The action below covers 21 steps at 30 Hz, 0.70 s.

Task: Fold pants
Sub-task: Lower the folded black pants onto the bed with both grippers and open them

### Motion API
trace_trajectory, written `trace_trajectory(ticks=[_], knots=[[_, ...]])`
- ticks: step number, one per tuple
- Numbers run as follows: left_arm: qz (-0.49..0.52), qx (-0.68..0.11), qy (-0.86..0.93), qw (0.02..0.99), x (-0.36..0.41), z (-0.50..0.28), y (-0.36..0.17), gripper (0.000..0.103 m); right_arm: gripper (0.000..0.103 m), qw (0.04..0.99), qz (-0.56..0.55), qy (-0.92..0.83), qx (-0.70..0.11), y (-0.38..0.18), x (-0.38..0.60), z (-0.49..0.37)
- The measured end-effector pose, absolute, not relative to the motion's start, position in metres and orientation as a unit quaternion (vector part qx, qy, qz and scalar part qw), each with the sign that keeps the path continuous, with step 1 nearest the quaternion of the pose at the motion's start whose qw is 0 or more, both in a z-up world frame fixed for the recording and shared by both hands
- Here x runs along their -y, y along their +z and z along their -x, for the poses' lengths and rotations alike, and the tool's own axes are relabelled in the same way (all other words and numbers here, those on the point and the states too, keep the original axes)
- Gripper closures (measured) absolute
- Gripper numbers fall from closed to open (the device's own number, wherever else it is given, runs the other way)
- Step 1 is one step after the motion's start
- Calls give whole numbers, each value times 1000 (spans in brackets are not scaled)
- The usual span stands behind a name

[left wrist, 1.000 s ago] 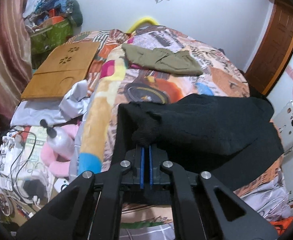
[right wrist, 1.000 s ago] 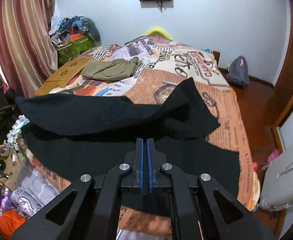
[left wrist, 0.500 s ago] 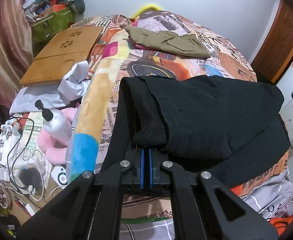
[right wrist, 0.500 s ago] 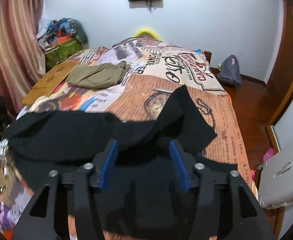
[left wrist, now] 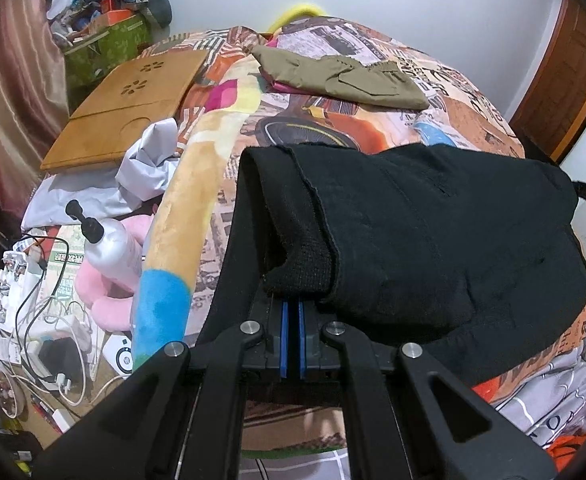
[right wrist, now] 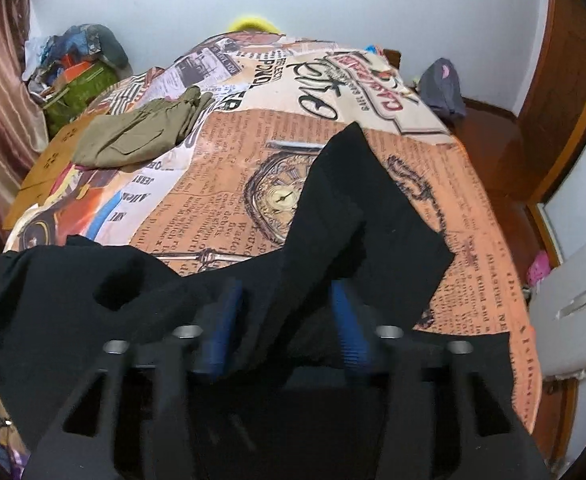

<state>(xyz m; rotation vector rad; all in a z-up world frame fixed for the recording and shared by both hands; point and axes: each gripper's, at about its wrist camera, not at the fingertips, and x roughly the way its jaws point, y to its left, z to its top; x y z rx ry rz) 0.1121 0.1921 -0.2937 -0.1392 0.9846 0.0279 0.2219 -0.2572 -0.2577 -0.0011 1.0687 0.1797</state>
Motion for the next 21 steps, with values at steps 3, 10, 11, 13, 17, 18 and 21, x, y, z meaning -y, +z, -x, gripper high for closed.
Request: trace_trajectory(ticks=[3, 10, 11, 13, 17, 18, 21], knots=[[63, -458, 17, 886, -190, -114, -286, 101, 95, 863, 10, 85, -499, -253, 255, -217], [63, -410, 21, 910, -188, -113, -252, 101, 98, 884, 25, 100, -457, -219, 255, -198], [64, -404, 20, 912, -188, -112, -248, 101, 98, 887, 25, 103, -450, -213, 256, -193], [66, -393, 18, 917, -188, -111, -237, 101, 99, 892, 25, 106, -439, -206, 258, -188], [60, -379, 18, 923, -187, -105, -225, 102, 99, 902, 16, 109, -417, -187, 263, -171], [61, -375, 19, 925, -188, -102, -222, 102, 99, 904, 11, 110, -412, -182, 265, -166], [73, -366, 18, 928, -193, -94, -218, 103, 99, 908, -4, 115, -402, -174, 270, -153]])
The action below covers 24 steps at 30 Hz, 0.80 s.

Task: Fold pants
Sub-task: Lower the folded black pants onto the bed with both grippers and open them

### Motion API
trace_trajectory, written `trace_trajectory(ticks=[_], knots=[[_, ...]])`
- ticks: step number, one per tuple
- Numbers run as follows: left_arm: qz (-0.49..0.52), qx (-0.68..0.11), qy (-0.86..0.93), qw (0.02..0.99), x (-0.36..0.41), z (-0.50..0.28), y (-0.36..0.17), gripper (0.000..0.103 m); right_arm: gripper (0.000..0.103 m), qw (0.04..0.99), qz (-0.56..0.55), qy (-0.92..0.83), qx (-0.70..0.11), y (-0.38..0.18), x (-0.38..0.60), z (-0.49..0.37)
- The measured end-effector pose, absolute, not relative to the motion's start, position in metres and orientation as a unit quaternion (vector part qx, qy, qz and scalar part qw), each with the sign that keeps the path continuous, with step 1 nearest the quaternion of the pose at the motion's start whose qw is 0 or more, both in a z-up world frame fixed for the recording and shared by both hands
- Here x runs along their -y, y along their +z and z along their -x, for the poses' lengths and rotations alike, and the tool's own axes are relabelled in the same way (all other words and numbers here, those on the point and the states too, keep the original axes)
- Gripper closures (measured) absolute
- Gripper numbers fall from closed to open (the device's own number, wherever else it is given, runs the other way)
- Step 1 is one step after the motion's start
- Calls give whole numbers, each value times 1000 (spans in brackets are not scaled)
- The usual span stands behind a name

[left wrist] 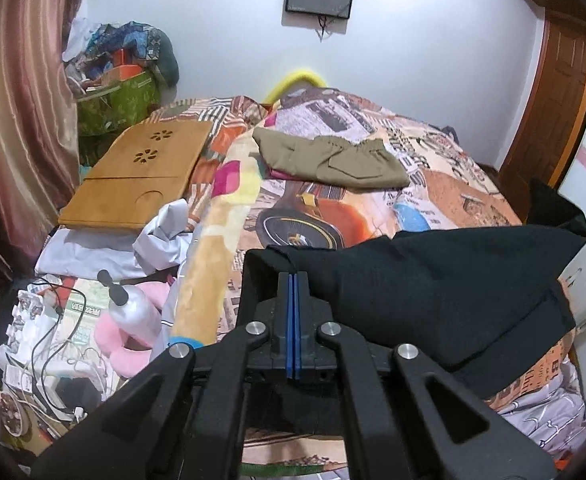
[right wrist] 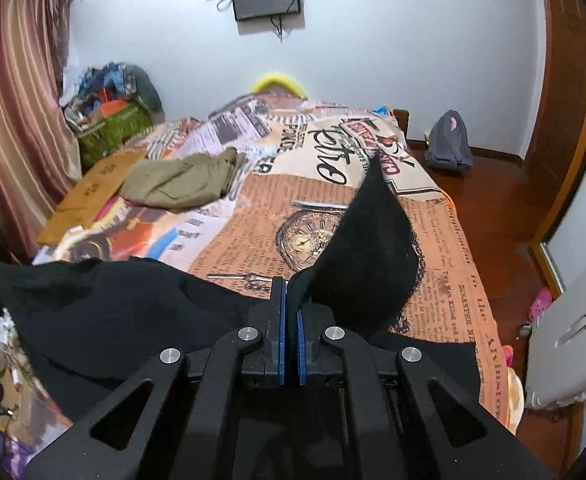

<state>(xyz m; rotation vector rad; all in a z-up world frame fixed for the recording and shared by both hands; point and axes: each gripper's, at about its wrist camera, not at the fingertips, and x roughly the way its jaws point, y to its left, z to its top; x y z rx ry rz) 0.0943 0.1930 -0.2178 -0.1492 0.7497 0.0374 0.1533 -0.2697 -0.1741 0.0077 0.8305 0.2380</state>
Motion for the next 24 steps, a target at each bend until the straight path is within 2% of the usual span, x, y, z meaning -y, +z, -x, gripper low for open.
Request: trace_trajectory(ticks=[7, 9, 10, 12, 17, 18, 19, 24], knots=[[99, -402, 6, 910, -200, -83, -237, 103, 99, 906, -18, 114, -406, -179, 274, -123], [98, -425, -3, 900, -194, -83, -247, 99, 99, 904, -24, 109, -412, -187, 277, -119], [97, -433, -7, 896, -192, -82, -252, 96, 99, 902, -27, 107, -417, -191, 278, -117], [99, -448, -13, 889, -186, -82, -262, 78, 99, 899, -32, 101, -424, -200, 280, -112], [119, -475, -24, 872, -171, -79, -283, 46, 99, 894, -45, 95, -436, -214, 287, -102], [118, -476, -23, 871, -167, -77, -285, 36, 99, 892, -49, 95, -438, -217, 288, -100], [118, -479, -22, 870, -164, -76, -288, 32, 99, 891, -54, 96, -441, -220, 289, -99], [171, -500, -46, 848, -157, -74, -306, 32, 99, 885, -60, 97, -451, -230, 292, -93]])
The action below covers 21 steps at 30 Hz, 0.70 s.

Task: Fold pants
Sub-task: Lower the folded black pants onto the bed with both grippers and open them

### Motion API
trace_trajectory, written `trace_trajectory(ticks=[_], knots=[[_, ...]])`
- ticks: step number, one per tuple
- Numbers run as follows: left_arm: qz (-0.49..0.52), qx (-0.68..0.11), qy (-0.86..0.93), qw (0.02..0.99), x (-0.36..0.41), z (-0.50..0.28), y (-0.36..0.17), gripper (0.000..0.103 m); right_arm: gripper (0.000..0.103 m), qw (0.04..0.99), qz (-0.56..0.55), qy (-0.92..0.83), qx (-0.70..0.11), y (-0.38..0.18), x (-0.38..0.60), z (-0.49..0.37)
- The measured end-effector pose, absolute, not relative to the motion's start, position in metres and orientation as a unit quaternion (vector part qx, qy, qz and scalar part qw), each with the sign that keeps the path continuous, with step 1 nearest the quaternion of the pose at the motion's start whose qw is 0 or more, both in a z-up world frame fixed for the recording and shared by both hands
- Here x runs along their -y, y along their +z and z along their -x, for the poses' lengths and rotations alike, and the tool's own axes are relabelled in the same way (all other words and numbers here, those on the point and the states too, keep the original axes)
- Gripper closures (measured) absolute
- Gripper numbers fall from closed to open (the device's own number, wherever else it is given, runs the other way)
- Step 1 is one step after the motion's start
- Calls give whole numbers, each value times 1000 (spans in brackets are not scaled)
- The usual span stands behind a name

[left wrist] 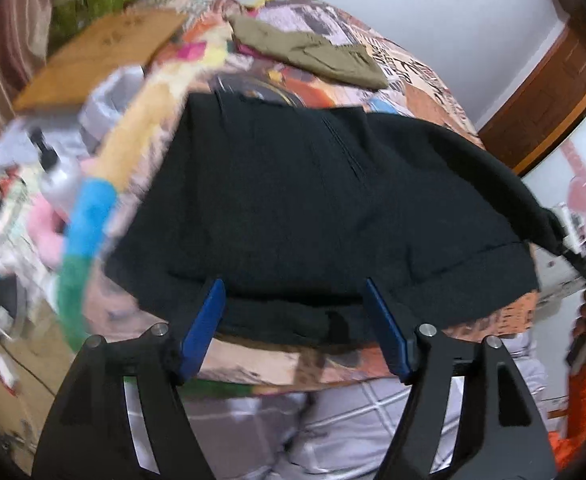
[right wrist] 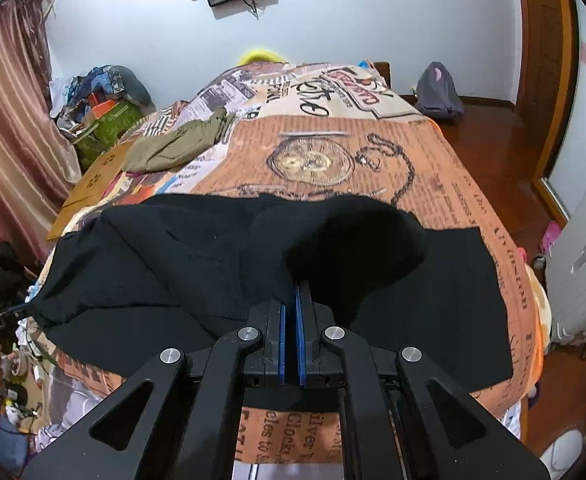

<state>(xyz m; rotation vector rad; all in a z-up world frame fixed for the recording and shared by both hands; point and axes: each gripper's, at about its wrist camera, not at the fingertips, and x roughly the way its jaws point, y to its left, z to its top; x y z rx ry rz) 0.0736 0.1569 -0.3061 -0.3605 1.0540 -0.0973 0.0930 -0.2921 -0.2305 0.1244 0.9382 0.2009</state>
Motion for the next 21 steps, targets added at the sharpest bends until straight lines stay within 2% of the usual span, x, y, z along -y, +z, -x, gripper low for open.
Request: trace_trajectory(ticks=[8, 14, 15, 16, 21], knots=[[221, -497, -40, 838, -158, -86, -317, 29, 99, 881, -64, 97, -458, -239, 294, -91], [251, -465, -15, 849, -173, -97, -312, 29, 99, 876, -75, 98, -466, -247, 297, -90], [253, -467, -11, 847, -173, -101, -314, 31, 99, 875, -76, 98, -468, -248, 298, -90], [252, -470, -9, 846, -173, -104, -316, 40, 99, 875, -78, 98, -468, -249, 298, -90], [197, -484, 10, 853, -160, -113, -323, 60, 99, 875, -84, 98, -466, -247, 298, -89]])
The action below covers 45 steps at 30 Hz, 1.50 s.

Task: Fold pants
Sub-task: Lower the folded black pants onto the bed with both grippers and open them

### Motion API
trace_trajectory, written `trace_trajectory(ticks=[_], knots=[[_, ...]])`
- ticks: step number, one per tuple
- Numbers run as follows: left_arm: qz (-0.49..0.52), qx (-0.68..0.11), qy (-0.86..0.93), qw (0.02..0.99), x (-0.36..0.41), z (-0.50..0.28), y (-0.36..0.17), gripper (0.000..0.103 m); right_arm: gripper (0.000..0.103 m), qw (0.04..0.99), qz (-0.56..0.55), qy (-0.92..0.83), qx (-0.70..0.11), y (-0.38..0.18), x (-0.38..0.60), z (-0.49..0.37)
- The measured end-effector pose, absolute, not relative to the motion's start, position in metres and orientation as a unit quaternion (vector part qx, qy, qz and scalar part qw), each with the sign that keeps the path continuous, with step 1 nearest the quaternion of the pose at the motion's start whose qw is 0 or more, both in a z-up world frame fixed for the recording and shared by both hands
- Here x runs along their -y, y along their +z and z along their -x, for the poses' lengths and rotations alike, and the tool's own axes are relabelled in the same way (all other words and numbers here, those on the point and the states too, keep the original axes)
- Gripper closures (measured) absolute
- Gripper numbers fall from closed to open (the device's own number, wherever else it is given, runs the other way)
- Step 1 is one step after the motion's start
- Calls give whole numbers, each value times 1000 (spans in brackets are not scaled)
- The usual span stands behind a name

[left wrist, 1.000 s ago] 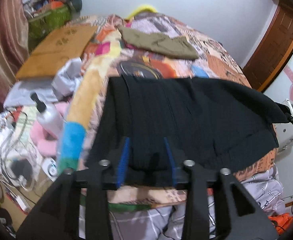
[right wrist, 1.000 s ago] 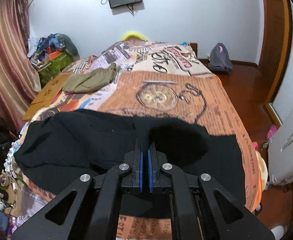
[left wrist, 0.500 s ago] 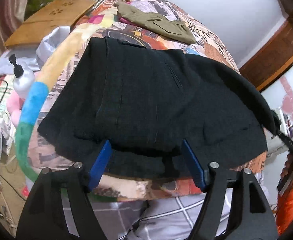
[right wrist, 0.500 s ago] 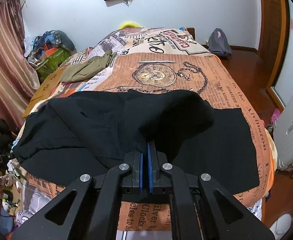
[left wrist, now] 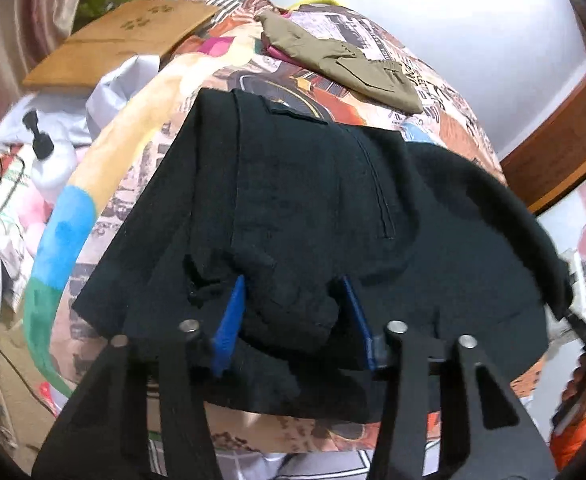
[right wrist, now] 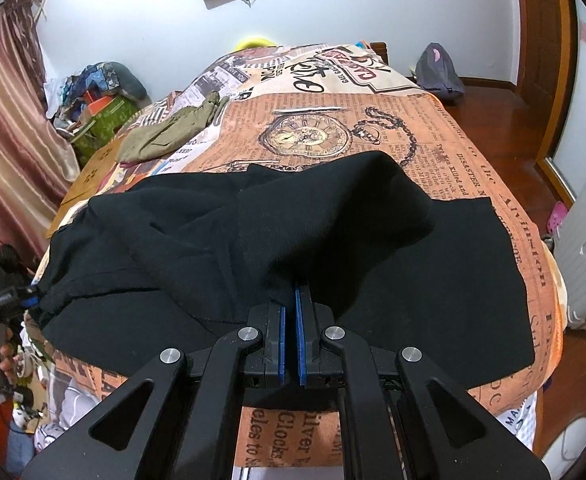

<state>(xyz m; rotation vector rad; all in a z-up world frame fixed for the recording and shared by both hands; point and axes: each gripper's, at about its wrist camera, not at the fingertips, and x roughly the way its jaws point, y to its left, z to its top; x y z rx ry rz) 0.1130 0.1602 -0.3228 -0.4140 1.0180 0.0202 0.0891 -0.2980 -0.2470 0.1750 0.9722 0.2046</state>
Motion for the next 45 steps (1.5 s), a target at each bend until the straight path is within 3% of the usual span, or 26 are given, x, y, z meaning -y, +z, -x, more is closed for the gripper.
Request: trace_trajectory(ticks=[3, 6, 16, 21, 28, 33, 38, 40, 43, 45], knots=[[173, -478, 11, 861, -155, -111, -318, 75, 99, 876, -87, 98, -464, -246, 300, -89], [154, -463, -2, 873, -153, -106, -304, 83, 99, 880, -85, 97, -457, -242, 301, -89], [88, -400, 10, 912, -165, -93, -240, 85, 99, 904, -91, 98, -405, -206, 303, -83], [95, -412, 8, 906, -175, -83, -250, 85, 99, 900, -79, 96, -418, -218, 299, -78], [93, -461, 22, 882, -176, -79, -308, 85, 99, 880, -94, 94, -456, -244, 299, -76], [101, -456, 27, 884, -178, -73, -313, 84, 99, 872, -91, 93, -473, -256, 299, -75], [93, -459, 42, 882, -179, -70, -314, 74, 99, 865, -97, 92, -484, -266, 302, -72], [95, -457, 50, 883, -183, -67, -312, 66, 95, 865, -101, 89, -484, -266, 305, -71], [100, -455, 60, 883, -189, -64, -309, 64, 84, 866, -109, 83, -482, -263, 313, -68], [84, -458, 88, 881, -192, -61, -308, 64, 82, 867, -112, 80, -480, -263, 316, -67]])
